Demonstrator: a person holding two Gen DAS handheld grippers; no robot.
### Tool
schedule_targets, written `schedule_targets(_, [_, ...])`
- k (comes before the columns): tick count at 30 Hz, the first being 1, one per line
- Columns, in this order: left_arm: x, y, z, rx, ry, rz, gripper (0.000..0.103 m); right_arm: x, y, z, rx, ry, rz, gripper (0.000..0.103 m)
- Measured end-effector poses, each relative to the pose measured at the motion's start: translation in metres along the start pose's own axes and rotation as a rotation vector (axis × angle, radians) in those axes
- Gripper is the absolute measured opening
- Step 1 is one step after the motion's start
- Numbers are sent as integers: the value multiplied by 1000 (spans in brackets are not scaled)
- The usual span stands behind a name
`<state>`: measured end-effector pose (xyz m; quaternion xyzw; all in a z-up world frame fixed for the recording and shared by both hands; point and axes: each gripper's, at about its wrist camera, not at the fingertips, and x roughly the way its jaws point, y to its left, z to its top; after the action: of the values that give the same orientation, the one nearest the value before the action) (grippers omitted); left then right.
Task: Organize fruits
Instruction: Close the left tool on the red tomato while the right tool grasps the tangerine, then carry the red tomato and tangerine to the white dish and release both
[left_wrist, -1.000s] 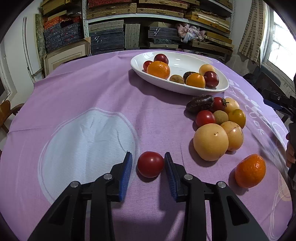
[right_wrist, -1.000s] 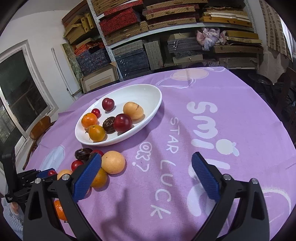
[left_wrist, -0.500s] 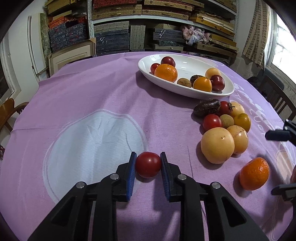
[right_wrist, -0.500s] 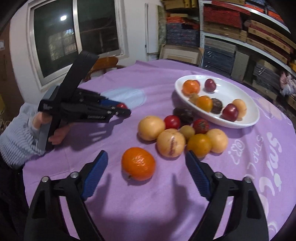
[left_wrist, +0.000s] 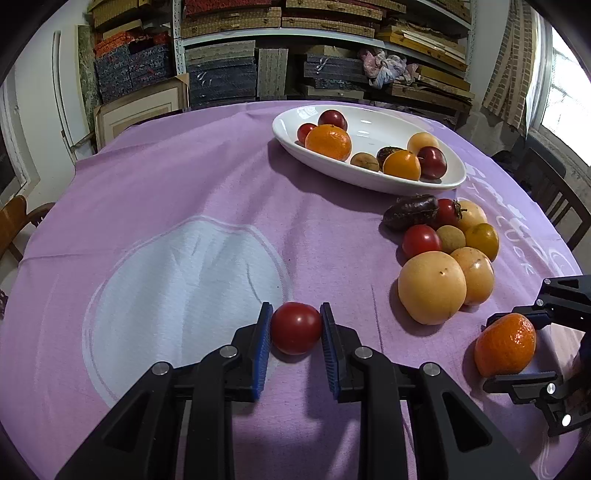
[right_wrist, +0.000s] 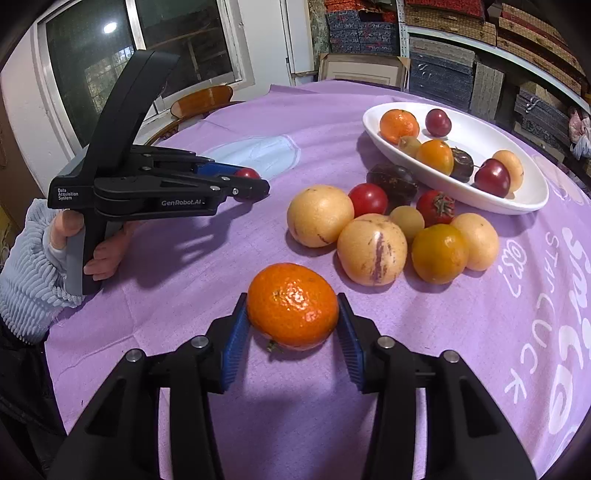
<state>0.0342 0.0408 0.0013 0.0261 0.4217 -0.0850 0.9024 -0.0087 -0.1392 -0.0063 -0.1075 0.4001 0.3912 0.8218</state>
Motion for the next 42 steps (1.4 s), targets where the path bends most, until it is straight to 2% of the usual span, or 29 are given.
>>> schedule_targets(3, [-4, -2, 1, -1, -27, -9, 26, -8, -5, 1, 17, -28, 27, 45])
schedule_targets(6, [-11, -5, 7, -11, -61, -20, 26, -32, -19, 6, 81, -116, 60, 45])
schedule_targets(8, [-14, -6, 19, -25, -69, -43, 26, -45, -33, 11, 139, -172, 22, 45])
schedule_targets(12, [-10, -25, 62, 18, -84, -50, 26, -59, -67, 26, 247, -210, -98, 45])
schedule_targets(14, [-4, -37, 85, 32, -87, -73, 26, -60, -88, 47, 276, -214, -197, 45])
schedule_targets(18, [21, -64, 123, 53, -84, -91, 26, -50, -136, 85, 341, -199, -303, 45])
schedule_targets(23, [65, -81, 160, 61, -41, -68, 26, -13, -188, 125, 409, -166, -355, 45])
schedule_targets(26, [91, -78, 180, 27, -2, -68, 26, 15, -214, 143, 443, -131, -364, 45])
schedule_targets(29, [109, -76, 191, -1, 38, -86, 25, 38, -230, 151, 449, -90, -379, 45])
schedule_targets(30, [113, -76, 192, 2, 42, -69, 26, 43, -235, 152, 455, -76, -381, 45])
schedule_targets(33, [116, -75, 190, -11, 41, -60, 26, 47, -245, 148, 475, -82, -365, 46])
schedule_targets(34, [114, -73, 187, -25, 40, -67, 27, 43, -245, 145, 479, -98, -361, 47])
schedule_targets(35, [111, -70, 186, -38, 38, -76, 31, 37, -244, 142, 487, -113, -359, 55])
schedule_targets(36, [107, -67, 185, -49, 28, -93, 40, 29, -243, 138, 496, -135, -351, 62])
schedule_targets(39, [85, -61, 180, -62, -2, -99, 49, -2, -230, 125, 501, -193, -335, 64])
schedule_targets(40, [75, -59, 177, -66, -15, -106, 57, -13, -223, 119, 500, -210, -333, 69])
schedule_targets(42, [52, -53, 164, -75, -43, -89, 71, -36, -208, 102, 504, -251, -344, 92])
